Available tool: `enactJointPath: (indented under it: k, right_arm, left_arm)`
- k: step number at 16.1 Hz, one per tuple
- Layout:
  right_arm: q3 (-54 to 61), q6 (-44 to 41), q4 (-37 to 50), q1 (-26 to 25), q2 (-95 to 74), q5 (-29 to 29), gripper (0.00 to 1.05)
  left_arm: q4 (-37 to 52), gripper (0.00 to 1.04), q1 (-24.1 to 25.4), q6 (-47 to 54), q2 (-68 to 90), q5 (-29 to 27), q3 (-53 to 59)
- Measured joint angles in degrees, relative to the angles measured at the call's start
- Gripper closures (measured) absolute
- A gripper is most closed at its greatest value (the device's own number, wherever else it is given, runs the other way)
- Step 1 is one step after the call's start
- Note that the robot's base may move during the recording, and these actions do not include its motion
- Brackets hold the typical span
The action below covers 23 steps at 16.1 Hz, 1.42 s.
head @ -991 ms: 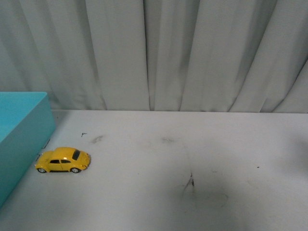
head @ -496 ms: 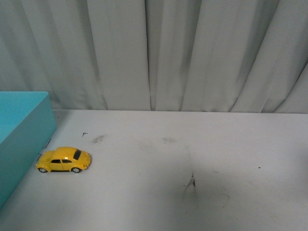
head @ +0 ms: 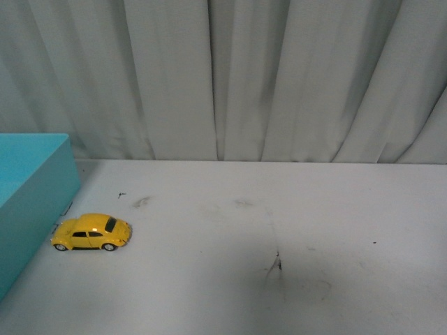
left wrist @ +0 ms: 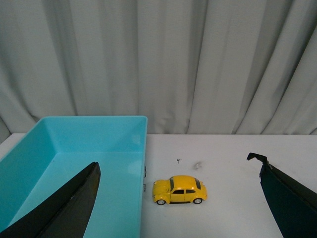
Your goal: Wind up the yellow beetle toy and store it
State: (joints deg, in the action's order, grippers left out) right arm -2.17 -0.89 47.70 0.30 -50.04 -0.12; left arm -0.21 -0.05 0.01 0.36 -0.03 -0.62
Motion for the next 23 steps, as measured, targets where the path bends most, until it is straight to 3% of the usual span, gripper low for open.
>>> enactJointPath:
  k: [9,22,23]
  right_arm:
    - [1.6,0.0,-21.8,0.0,24.0,0.0,1.03]
    - [1.6,0.0,-38.0,0.0,40.5,0.0,1.03]
    - [1.6,0.0,-46.5,0.0,45.8,-0.1,1.03]
  left_arm:
    - [0.0,0.07,0.0,0.0,0.0,0.0,0.0]
    - [0.0,0.07,0.0,0.0,0.0,0.0,0.0]
    - [0.0,0.07,0.0,0.0,0.0,0.0,0.0]
